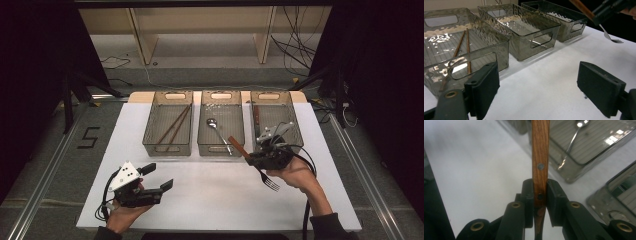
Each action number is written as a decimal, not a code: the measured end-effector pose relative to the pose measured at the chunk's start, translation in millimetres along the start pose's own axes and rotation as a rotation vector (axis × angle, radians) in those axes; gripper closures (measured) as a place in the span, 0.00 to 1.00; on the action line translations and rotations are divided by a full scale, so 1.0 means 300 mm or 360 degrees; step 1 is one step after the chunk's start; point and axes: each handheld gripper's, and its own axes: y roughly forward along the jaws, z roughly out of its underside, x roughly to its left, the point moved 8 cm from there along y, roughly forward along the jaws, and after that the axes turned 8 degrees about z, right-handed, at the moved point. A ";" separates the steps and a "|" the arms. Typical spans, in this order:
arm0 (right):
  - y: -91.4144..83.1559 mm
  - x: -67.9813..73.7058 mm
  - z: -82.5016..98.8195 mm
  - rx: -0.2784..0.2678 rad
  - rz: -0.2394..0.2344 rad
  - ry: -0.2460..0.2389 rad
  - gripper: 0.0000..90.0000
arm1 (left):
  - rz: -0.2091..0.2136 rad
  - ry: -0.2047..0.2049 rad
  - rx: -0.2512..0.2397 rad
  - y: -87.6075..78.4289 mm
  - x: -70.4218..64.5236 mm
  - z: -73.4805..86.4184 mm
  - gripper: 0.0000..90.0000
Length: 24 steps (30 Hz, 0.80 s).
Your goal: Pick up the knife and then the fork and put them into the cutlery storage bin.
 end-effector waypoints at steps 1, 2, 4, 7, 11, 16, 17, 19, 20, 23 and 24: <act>-0.005 -0.010 -0.009 -0.0018 0.0005 0.0031 0.86 | 0.0000 0.0000 -0.0001 0.000 0.000 0.000 0.20; -0.009 -0.020 -0.019 -0.0034 0.0007 0.0059 0.86 | 0.0000 0.0000 -0.0002 0.000 0.000 -0.001 0.20; -0.017 -0.041 -0.038 -0.0068 0.0011 0.0106 0.86 | -0.0002 -0.0003 -0.0005 0.000 0.000 -0.001 0.20; -0.031 -0.067 -0.067 -0.0123 0.0019 0.0142 0.86 | -0.0002 -0.0001 -0.0006 0.000 0.002 -0.001 0.20; -0.052 -0.094 -0.100 -0.0178 0.0036 0.0177 0.86 | -0.0003 0.0000 -0.0004 -0.001 0.003 -0.001 0.20; -0.068 -0.128 -0.132 -0.0228 0.0062 0.0223 0.86 | -0.0003 -0.0002 -0.0010 -0.001 0.002 -0.002 0.20; -0.069 -0.136 -0.138 -0.0239 0.0067 0.0239 0.86 | -0.0002 0.0002 -0.0005 -0.003 0.003 -0.002 0.20; -0.071 -0.158 -0.147 -0.0256 0.0082 0.0276 0.86 | -0.0003 0.0002 -0.0006 -0.003 0.003 -0.002 0.20; -0.073 -0.172 -0.152 -0.0265 0.0095 0.0293 0.86 | -0.0004 0.0003 -0.0006 -0.003 0.003 -0.002 0.20; -0.080 -0.214 -0.168 -0.0301 0.0136 0.0367 0.86 | -0.0004 -0.0001 -0.0011 -0.004 0.003 -0.003 0.20; -0.082 -0.228 -0.172 -0.0311 0.0146 0.0389 0.86 | -0.0004 -0.0001 -0.0013 -0.004 0.004 -0.003 0.20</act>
